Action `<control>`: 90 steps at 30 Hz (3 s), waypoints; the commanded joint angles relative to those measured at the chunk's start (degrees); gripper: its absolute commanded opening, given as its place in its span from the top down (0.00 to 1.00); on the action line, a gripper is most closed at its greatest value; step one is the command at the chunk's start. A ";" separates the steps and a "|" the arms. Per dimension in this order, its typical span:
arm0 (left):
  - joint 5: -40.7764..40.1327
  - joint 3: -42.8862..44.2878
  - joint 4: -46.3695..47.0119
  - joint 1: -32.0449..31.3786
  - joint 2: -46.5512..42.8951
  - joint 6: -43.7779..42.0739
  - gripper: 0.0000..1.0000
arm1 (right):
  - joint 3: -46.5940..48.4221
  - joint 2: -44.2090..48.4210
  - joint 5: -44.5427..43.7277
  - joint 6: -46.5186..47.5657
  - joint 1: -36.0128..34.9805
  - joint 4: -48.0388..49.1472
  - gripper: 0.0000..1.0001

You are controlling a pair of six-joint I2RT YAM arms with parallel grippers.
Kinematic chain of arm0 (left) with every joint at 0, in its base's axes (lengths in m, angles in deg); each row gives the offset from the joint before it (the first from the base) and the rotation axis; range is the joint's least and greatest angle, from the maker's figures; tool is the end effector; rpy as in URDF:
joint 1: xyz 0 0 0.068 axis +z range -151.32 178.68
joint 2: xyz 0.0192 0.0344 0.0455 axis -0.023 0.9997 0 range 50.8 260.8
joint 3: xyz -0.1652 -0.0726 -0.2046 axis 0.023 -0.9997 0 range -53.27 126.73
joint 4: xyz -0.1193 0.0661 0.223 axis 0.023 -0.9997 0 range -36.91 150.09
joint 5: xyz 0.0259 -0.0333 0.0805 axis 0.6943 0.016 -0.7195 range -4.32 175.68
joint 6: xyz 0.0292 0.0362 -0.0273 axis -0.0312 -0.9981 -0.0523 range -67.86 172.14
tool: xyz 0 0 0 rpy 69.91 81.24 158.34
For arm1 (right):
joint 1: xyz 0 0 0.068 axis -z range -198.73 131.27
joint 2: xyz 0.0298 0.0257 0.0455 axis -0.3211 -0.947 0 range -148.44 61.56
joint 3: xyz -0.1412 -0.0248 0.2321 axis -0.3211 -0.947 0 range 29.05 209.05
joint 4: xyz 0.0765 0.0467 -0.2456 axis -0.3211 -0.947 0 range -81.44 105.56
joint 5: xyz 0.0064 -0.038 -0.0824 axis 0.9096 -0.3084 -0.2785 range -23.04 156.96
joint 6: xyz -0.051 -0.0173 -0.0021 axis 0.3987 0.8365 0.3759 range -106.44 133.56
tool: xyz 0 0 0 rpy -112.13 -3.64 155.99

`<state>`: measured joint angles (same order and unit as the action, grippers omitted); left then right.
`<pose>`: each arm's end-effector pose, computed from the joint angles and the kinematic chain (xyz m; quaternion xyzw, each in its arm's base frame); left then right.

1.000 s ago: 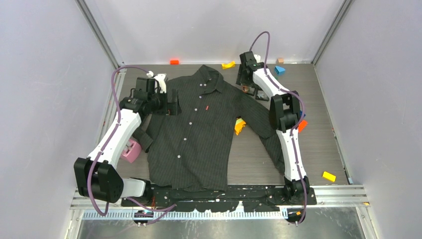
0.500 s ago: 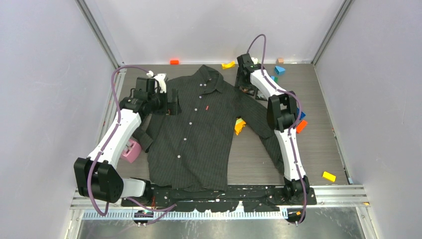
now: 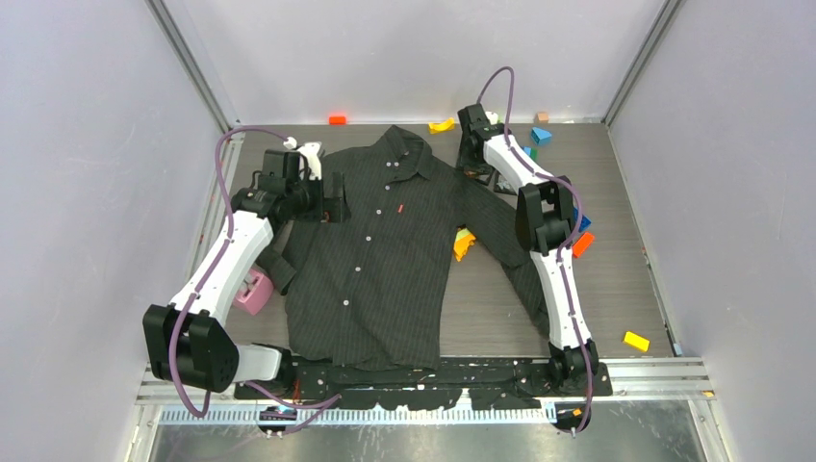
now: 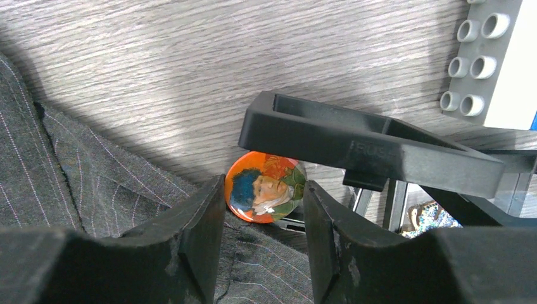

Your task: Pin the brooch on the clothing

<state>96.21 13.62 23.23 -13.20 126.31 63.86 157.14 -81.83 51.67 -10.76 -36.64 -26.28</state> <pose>0.2741 -0.0642 0.3140 0.0361 0.9215 -0.1602 0.3519 0.5194 0.1579 0.1732 0.0907 0.9471 -0.0180 0.3074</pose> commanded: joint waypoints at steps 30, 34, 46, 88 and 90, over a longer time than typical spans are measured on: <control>19.15 -11.87 15.69 0.18 -10.79 25.19 0.00 | -44.29 41.21 29.30 15.91 -9.69 18.91 0.69; 22.02 -15.04 19.15 0.19 -9.43 29.21 0.01 | -53.19 46.97 31.75 16.75 -14.60 24.40 0.69; 34.78 -21.52 27.58 0.09 -4.26 36.58 0.12 | -59.56 54.86 28.76 17.83 -29.22 30.55 0.69; 29.38 -29.16 37.21 -4.91 -8.97 47.43 1.00 | -58.41 60.65 18.40 22.45 -35.49 26.38 0.19; 28.30 -29.63 38.29 -4.91 -9.54 48.13 1.00 | -58.02 61.01 14.52 23.60 -37.21 25.45 0.18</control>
<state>126.96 -15.12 56.30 -17.88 118.94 109.15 97.41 -24.00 73.16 10.66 -71.39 -0.77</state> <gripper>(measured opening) 0.018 0.802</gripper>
